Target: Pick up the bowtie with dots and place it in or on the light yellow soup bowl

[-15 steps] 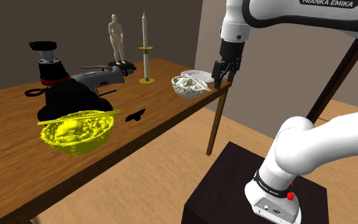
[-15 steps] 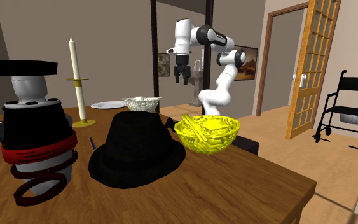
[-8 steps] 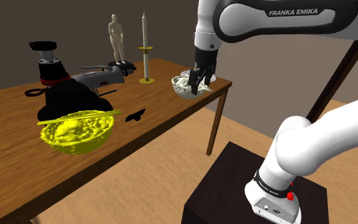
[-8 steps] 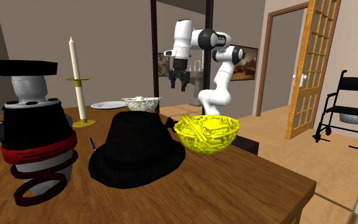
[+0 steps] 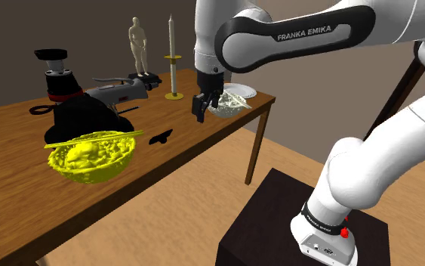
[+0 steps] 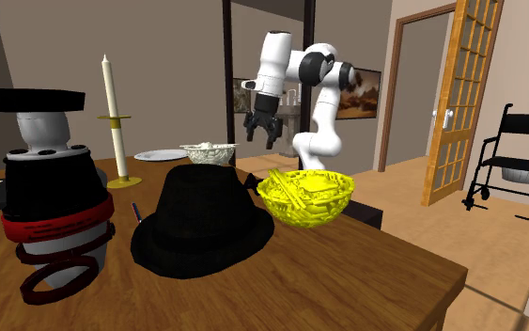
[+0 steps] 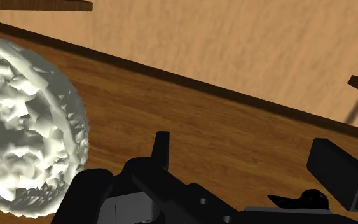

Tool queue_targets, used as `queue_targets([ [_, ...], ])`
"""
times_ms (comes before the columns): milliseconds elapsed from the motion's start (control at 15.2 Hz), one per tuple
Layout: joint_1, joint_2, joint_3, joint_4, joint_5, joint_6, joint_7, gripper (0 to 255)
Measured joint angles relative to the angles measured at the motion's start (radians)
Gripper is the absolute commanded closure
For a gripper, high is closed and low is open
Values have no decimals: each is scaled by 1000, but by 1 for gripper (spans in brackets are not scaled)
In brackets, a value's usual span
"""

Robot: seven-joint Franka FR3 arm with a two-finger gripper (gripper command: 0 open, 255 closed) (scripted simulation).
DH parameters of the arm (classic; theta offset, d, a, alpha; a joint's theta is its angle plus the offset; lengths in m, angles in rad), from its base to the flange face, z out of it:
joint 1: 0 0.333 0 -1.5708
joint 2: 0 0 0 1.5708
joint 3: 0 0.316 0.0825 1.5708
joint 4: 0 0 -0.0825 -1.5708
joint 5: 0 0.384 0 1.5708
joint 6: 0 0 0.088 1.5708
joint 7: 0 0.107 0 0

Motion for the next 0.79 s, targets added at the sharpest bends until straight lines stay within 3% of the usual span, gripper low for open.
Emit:
queue_targets([
  [792,47,338,145,201,-195,147,87,0],
])
